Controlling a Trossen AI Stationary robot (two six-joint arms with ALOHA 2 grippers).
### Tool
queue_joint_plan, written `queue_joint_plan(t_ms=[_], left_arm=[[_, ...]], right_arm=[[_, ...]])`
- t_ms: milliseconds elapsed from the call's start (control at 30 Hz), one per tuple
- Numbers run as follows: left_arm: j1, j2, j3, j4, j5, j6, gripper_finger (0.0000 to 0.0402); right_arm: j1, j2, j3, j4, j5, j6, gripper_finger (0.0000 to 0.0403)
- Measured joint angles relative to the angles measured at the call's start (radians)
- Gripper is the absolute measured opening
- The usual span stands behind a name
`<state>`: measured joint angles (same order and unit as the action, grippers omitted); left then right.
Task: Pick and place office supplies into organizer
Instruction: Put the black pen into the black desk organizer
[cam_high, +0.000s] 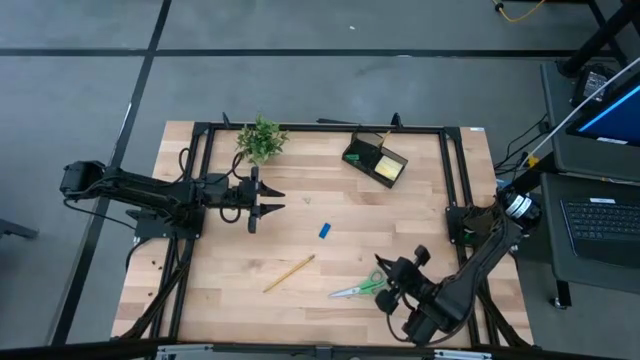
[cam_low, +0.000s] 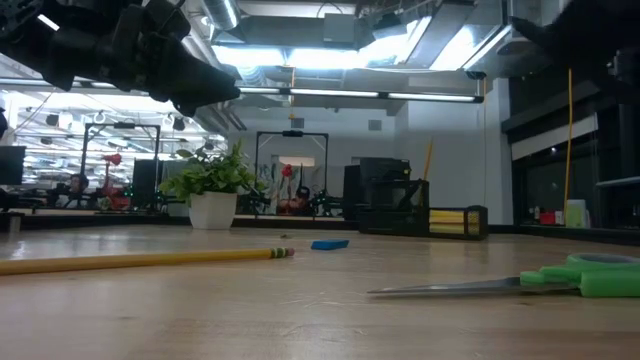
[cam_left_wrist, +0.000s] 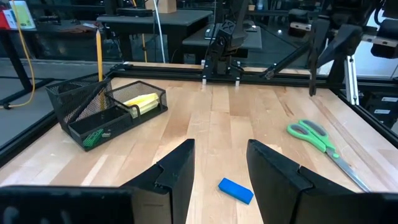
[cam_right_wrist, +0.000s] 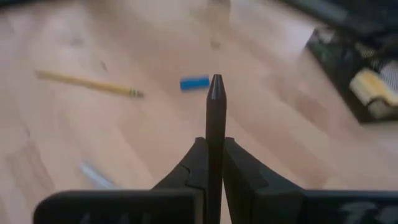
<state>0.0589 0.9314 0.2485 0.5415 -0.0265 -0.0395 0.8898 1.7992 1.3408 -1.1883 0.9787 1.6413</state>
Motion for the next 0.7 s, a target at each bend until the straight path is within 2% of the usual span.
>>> queue_joint_plan(t_ms=[200,333,467,700], left_arm=[[0.000,0.000,0.000,0.000,0.000,0.000,0.0141],[0.000,0.000,0.000,0.000,0.000,0.000,0.0141],[0.000,0.000,0.000,-0.001,0.000,0.000,0.0141],[0.000,0.000,0.000,-0.001,0.000,0.000,0.0141]], right_arm=[[-0.029,0.000,-0.079,0.080,0.080,0.003,0.0029],[-0.065,0.000,-0.126,0.099,0.169,0.005,0.0030],[-0.099,0.000,-0.136,0.082,0.176,0.005,0.0029],[-0.130,0.000,-0.136,0.066,0.256,0.006,0.0031]])
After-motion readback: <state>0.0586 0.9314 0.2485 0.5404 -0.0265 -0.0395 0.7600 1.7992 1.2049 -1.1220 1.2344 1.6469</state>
